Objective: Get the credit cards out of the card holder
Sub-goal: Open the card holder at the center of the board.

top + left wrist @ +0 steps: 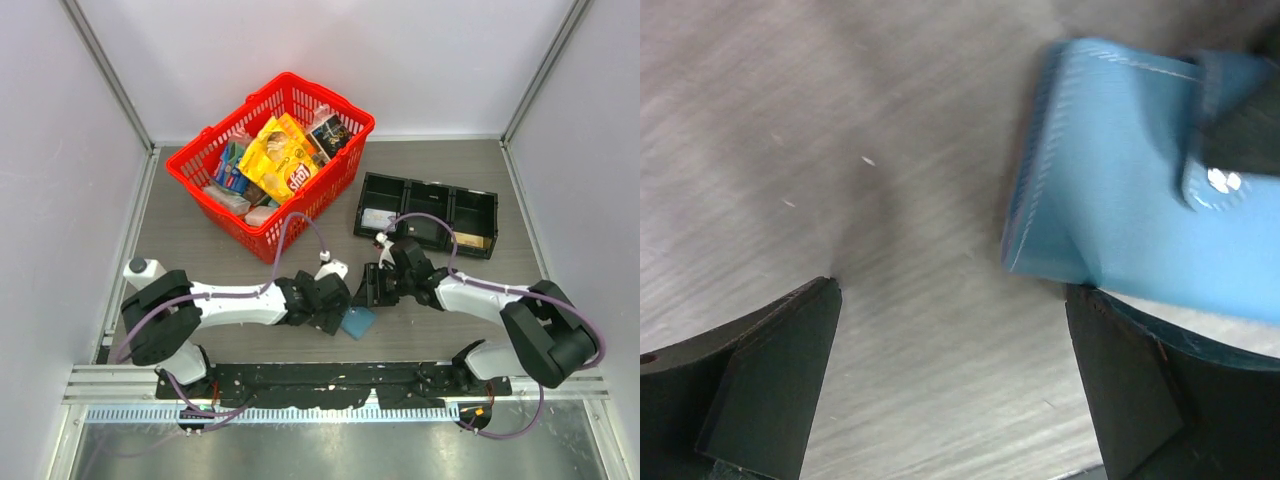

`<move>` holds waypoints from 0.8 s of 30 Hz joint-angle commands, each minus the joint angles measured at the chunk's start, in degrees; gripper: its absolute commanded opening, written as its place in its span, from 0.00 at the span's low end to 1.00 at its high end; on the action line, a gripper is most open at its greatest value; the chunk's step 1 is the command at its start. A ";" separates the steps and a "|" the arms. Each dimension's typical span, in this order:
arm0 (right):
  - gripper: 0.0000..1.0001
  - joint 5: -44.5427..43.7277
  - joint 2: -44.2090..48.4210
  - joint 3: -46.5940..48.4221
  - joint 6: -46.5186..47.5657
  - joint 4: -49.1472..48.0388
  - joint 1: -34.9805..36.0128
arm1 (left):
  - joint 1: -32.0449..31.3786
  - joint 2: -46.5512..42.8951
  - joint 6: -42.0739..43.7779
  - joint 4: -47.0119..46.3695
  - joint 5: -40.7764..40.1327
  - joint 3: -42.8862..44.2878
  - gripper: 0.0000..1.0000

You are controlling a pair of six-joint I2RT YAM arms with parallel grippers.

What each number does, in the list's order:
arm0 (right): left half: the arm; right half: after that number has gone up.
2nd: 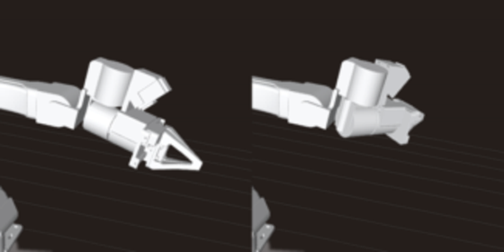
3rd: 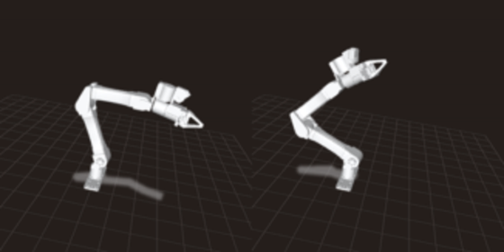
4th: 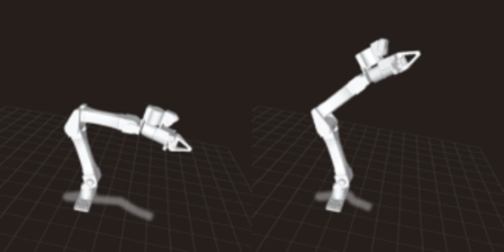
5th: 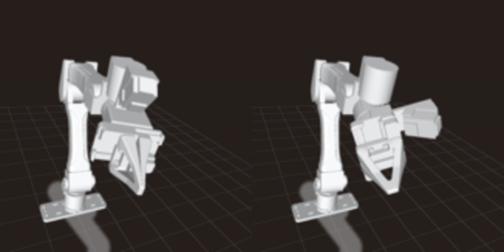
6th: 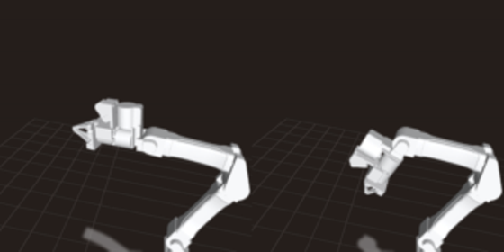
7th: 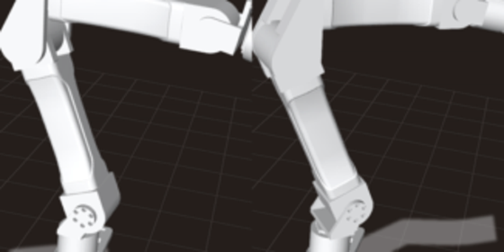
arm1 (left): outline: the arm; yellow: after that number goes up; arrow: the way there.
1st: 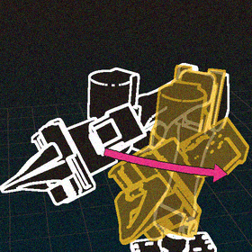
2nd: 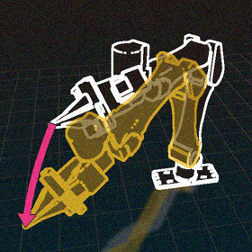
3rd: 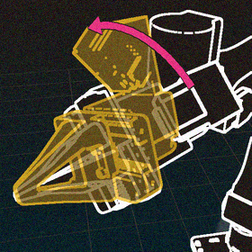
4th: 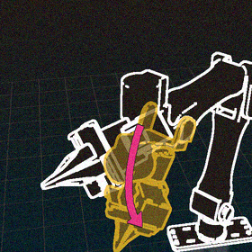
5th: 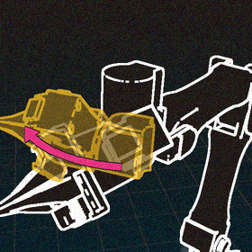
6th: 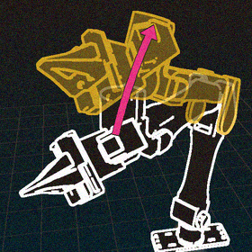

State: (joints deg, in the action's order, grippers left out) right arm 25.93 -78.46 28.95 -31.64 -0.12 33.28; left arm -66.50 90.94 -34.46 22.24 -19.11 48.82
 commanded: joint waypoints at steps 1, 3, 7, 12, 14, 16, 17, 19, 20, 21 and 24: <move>0.47 4.74 4.88 -4.24 -4.30 -3.48 0.30 | 6.46 0.91 2.20 -7.20 -0.49 0.48 0.99; 0.47 4.57 7.08 -5.92 -5.01 -3.57 0.38 | 7.96 1.61 3.16 -8.17 0.57 1.89 0.99; 0.47 0.01 10.86 -4.87 -3.18 2.57 0.30 | 8.49 1.53 3.08 -8.18 0.57 3.83 0.99; 0.47 -9.83 14.73 0.84 -0.80 11.97 1.44 | 8.40 -5.66 -4.19 -8.61 0.04 0.24 1.00; 0.47 -14.40 15.26 3.47 -0.27 14.78 3.63 | 8.49 -9.62 -8.50 -9.40 0.48 -2.40 1.00; 0.47 -18.89 15.00 5.58 -0.70 16.54 5.91 | 8.67 -13.22 -12.02 -11.07 1.62 -4.77 0.99; 0.47 -21.60 14.56 6.64 -1.14 16.99 7.75 | 8.75 -14.72 -13.60 -11.95 2.15 -5.65 0.98; 0.46 -23.90 13.34 7.43 -2.20 17.61 9.61 | 9.72 -16.40 -15.11 -13.36 3.90 -6.89 0.96; 0.46 -24.09 12.89 7.52 -2.81 17.35 10.14 | 10.42 -16.49 -15.46 -13.62 5.21 -6.89 0.95; 0.44 -24.17 11.58 7.18 -2.99 16.65 10.14 | 11.21 -16.14 -15.73 -13.71 6.71 -6.63 0.95; 0.39 -23.39 9.64 6.21 -4.92 14.72 10.14 | 14.11 -14.13 -16.69 -15.29 12.86 -6.45 0.94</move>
State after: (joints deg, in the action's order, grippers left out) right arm 6.42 -66.11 34.94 -33.95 14.76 43.38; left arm -55.57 75.09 -47.37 11.79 -13.37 42.70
